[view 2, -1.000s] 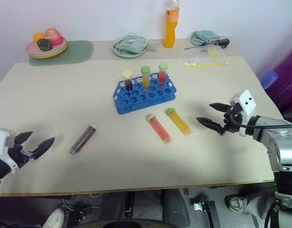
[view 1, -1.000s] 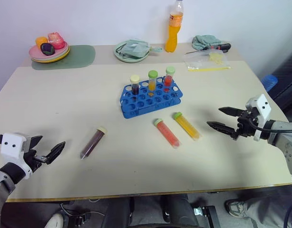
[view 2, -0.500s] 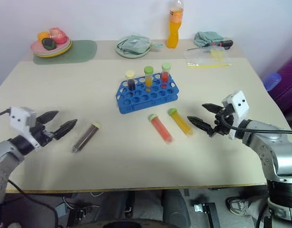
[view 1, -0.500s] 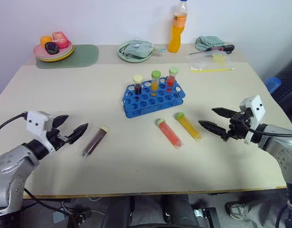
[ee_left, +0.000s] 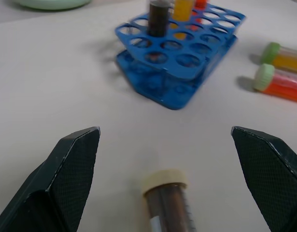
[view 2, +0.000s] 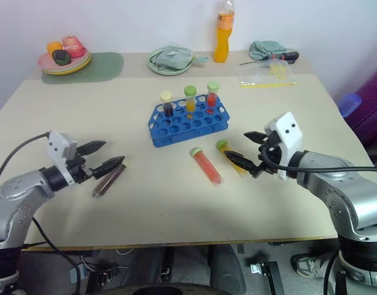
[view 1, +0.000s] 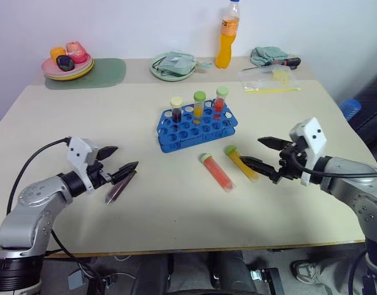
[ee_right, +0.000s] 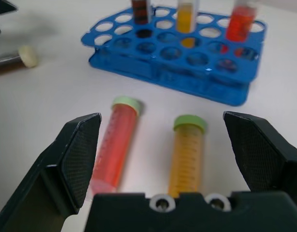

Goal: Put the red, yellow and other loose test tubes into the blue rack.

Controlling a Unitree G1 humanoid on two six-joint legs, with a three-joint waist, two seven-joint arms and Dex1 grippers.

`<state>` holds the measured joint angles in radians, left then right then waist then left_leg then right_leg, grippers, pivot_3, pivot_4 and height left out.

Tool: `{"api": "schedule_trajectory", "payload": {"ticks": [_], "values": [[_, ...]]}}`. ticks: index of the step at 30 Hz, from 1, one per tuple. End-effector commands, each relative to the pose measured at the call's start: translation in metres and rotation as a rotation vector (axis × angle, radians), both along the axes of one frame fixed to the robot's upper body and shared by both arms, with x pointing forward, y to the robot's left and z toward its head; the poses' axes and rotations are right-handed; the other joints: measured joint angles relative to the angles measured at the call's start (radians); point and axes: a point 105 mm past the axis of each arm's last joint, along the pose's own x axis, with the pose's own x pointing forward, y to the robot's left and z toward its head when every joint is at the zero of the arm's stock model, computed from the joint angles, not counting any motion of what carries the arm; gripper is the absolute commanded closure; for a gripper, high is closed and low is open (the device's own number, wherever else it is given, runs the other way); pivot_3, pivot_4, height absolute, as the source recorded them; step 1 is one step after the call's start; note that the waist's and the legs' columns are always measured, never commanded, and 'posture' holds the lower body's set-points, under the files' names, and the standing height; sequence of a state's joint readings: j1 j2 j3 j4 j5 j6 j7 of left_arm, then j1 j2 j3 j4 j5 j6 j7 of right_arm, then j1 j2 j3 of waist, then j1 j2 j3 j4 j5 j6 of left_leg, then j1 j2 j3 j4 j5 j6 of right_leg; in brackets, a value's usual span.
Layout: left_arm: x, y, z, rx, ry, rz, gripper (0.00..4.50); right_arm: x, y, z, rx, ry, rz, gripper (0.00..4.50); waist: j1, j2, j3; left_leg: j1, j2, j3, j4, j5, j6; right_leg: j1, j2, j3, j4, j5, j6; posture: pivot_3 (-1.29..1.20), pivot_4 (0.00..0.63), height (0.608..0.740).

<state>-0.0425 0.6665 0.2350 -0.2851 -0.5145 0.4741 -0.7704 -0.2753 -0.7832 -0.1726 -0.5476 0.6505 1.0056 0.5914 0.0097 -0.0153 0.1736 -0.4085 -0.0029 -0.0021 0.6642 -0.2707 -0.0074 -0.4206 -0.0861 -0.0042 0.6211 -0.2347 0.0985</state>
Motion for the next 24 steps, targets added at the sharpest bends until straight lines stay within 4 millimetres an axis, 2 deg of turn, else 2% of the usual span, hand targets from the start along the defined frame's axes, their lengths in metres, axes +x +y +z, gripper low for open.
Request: {"api": "schedule_trajectory", "payload": {"ticks": [1, 4, 10, 15, 24], "values": [[-0.011, -0.024, 0.011, 0.100, -0.105, -0.167, 0.03, 0.000, 0.030, 0.002, -0.079, 0.059, 0.046, 0.00, 0.000, 0.000, 0.000, 0.000, 0.000, 0.000, 0.000, 0.000, 0.000, 0.000, 0.000, 0.000, 0.000, 0.000, 0.000, 0.00, 0.150, 0.740], [-0.026, -0.045, 0.007, 0.166, -0.129, -0.334, 0.03, 0.011, 0.054, -0.002, -0.095, 0.210, -0.002, 0.00, -0.012, 0.000, 0.000, 0.000, 0.001, 0.000, 0.000, 0.000, 0.000, -0.002, 0.000, 0.001, 0.001, 0.000, -0.001, 0.00, 0.150, 0.740], [-0.035, -0.064, -0.002, 0.215, -0.141, -0.459, 0.03, 0.040, 0.052, -0.020, -0.206, 0.372, -0.133, 0.00, -0.004, 0.000, 0.000, -0.001, -0.001, 0.000, 0.000, 0.000, 0.000, -0.004, -0.003, 0.001, 0.004, 0.000, -0.002, 0.00, 0.150, 0.740], [-0.041, -0.062, -0.016, 0.248, -0.116, -0.469, 0.03, 0.049, 0.054, -0.027, -0.301, 0.440, -0.164, 0.00, -0.021, 0.000, 0.000, -0.001, -0.001, 0.001, 0.000, 0.000, 0.000, -0.004, -0.002, 0.001, 0.004, 0.000, -0.001, 0.00, 0.150, 0.740], [-0.047, -0.062, -0.023, 0.241, -0.101, -0.456, 0.03, 0.044, 0.081, -0.027, -0.338, 0.478, -0.070, 0.00, -0.026, 0.000, 0.000, -0.001, 0.001, 0.000, -0.001, 0.000, 0.001, -0.005, 0.000, 0.001, 0.006, 0.002, 0.002, 0.00, 0.150, 0.740]]}}
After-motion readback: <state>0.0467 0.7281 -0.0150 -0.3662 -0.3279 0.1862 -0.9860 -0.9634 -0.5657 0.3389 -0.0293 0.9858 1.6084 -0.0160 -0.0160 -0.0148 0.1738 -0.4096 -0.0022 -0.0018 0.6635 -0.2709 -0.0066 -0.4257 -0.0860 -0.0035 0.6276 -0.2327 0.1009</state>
